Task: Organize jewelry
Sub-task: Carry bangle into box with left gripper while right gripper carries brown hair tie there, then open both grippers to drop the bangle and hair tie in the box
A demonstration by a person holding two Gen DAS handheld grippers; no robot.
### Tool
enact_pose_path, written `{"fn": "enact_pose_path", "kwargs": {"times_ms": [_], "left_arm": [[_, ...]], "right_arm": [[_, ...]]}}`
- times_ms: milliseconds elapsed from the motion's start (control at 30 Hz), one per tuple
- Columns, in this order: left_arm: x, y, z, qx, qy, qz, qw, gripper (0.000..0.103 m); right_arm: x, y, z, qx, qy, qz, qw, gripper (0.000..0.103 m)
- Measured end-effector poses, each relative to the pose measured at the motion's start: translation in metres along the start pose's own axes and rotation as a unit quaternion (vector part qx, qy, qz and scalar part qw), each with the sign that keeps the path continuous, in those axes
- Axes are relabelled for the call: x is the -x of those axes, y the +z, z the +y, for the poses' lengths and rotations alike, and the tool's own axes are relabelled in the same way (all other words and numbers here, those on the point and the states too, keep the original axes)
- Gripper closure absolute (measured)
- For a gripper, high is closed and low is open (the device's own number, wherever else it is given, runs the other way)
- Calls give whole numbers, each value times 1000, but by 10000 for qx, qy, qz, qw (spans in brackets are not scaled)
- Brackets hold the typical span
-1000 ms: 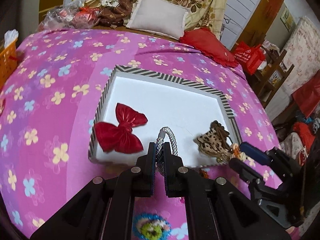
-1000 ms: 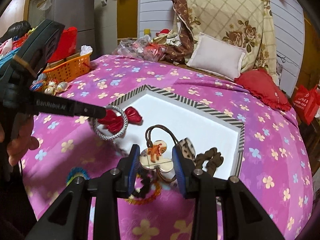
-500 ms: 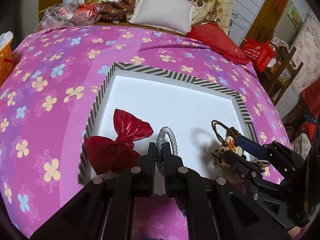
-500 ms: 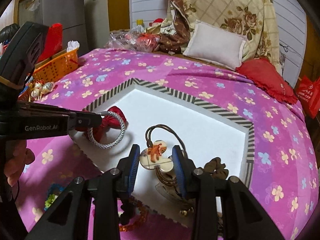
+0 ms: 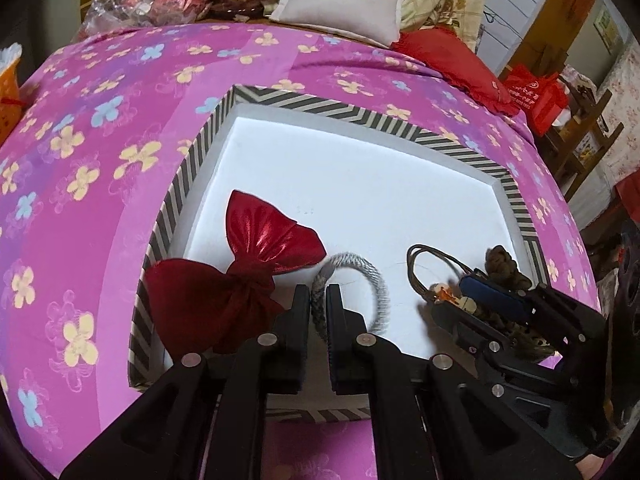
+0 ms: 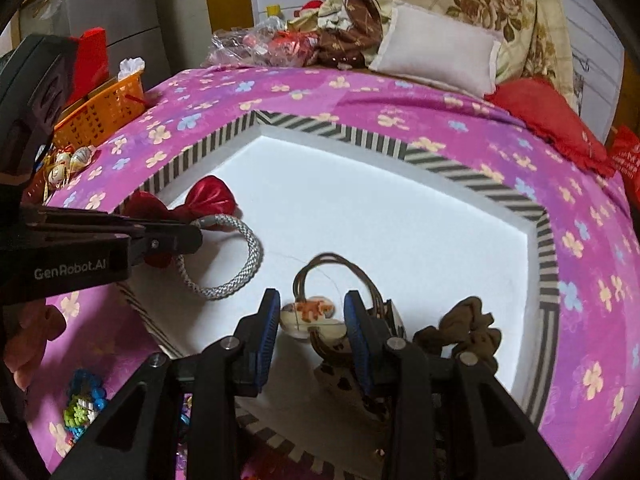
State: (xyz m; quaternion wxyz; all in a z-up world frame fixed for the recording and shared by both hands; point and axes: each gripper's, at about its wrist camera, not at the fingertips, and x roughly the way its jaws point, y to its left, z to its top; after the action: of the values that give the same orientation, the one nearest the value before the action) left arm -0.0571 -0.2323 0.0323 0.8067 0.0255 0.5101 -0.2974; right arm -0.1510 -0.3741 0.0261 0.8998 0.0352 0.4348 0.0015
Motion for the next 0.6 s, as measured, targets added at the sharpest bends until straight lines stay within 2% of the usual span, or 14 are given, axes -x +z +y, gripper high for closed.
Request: {"fn": "enact_pose_path", "kwargs": {"times_ms": [67, 133, 233, 600], "left_arm": [[-2, 0, 1, 13, 45, 37, 10000, 93], [-3, -2, 2, 1, 101, 82, 9999, 83], [2, -5, 0, -42, 132, 45, 9999, 75], [50, -21, -5, -147, 411, -474, 9979, 71]], "right_arm": [[0, -1, -3, -101, 24, -15, 9999, 69], [3, -1, -5, -201, 49, -22, 9998, 69], [13, -1, -6, -282, 66, -116, 9995, 67], [63, -13, 2, -376, 23, -462, 9982, 49]]}}
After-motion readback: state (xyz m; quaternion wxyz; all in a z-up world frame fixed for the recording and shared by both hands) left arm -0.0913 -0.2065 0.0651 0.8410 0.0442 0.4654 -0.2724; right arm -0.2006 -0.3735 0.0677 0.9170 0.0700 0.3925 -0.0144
